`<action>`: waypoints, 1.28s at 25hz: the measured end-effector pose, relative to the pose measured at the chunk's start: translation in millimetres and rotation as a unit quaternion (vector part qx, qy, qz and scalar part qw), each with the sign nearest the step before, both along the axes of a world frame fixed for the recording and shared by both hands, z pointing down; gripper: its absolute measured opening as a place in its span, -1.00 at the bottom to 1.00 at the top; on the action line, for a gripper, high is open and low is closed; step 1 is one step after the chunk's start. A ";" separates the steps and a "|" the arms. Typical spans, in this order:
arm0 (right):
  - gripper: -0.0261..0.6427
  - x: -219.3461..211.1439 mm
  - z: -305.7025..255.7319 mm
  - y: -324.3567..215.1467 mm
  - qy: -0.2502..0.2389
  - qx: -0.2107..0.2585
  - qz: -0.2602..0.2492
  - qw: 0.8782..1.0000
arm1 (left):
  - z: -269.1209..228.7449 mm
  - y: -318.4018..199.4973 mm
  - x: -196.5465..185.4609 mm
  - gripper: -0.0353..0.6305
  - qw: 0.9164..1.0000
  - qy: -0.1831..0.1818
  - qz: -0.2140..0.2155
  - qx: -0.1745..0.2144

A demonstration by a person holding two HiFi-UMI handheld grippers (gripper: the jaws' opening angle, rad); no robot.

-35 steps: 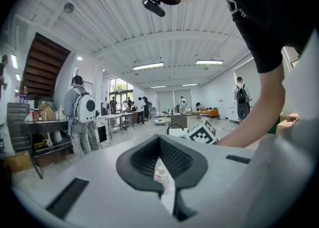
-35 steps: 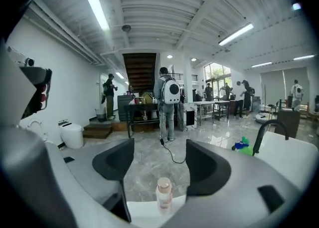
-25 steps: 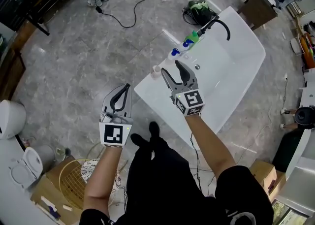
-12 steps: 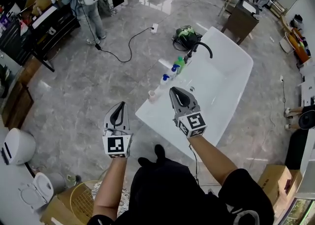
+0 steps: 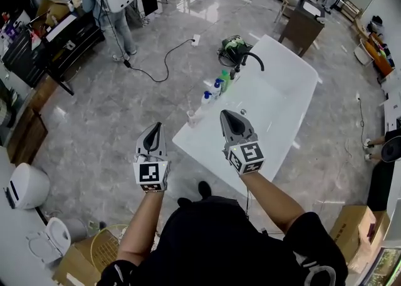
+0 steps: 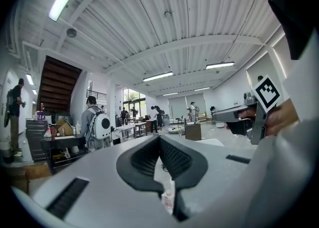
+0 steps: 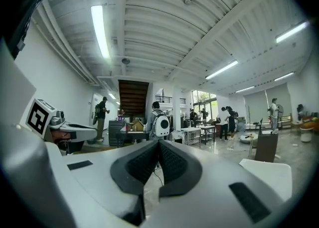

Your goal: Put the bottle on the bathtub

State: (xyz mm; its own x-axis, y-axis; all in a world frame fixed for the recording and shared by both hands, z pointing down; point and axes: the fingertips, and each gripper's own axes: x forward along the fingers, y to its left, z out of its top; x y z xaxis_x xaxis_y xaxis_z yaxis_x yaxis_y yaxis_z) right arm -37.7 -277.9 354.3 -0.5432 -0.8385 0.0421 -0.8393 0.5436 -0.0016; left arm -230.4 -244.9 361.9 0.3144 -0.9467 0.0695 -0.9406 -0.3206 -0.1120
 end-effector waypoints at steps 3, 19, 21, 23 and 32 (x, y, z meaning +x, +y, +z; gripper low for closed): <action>-0.89 13.9 -0.4 6.4 -0.001 -0.003 0.017 1.000 | -2.1 8.6 7.9 -0.87 1.000 -0.006 0.005 0.006; -0.89 29.2 6.4 9.3 0.015 -0.009 0.017 1.000 | -0.8 14.3 30.4 -0.87 1.000 0.000 0.016 -0.002; -0.89 28.7 5.8 9.4 0.014 -0.008 0.016 1.000 | -0.3 14.2 31.3 -0.87 1.000 0.001 0.017 -0.002; -0.89 29.3 5.9 8.7 0.014 -0.009 0.016 1.000 | 0.0 13.5 33.0 -0.87 1.000 0.001 0.019 -0.003; -0.89 28.6 10.5 6.6 0.013 -0.018 0.013 1.000 | -1.7 12.2 37.3 -0.87 1.000 -0.006 0.024 -0.002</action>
